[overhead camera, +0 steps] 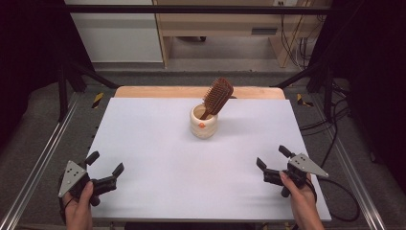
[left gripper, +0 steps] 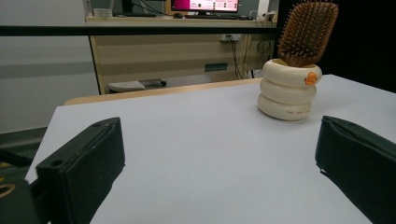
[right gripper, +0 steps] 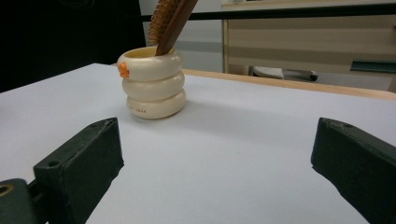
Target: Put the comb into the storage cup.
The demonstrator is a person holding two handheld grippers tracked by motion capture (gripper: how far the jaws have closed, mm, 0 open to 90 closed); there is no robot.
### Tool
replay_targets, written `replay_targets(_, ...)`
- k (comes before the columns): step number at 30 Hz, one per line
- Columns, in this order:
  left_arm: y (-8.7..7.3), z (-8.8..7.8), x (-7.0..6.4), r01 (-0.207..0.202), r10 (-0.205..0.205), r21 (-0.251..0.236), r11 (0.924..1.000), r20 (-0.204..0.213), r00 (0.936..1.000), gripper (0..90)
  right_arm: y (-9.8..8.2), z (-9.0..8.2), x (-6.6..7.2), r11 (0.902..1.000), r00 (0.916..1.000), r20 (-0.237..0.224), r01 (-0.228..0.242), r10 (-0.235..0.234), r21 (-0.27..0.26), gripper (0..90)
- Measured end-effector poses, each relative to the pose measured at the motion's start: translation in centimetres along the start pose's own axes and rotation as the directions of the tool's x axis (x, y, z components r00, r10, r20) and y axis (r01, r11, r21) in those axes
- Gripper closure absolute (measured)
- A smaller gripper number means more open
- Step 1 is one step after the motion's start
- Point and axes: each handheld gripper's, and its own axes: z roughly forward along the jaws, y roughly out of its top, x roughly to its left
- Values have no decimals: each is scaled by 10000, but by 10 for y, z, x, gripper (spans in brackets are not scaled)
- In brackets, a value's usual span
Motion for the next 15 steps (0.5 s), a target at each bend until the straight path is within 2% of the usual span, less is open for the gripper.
replay_targets(3, 0, 0, 0, 2, -2, -21, 10000, 54, 10000, 15, -4, 5, 5, 9996, 9995, -279, 161, -154, 244, 24)
replay_targets(15, 4, -1, -5, 300, -276, -479, 9984, 502, 9984, 13, -8, 17, 17, 9981, 9964, -689, 524, -502, 311, 24)
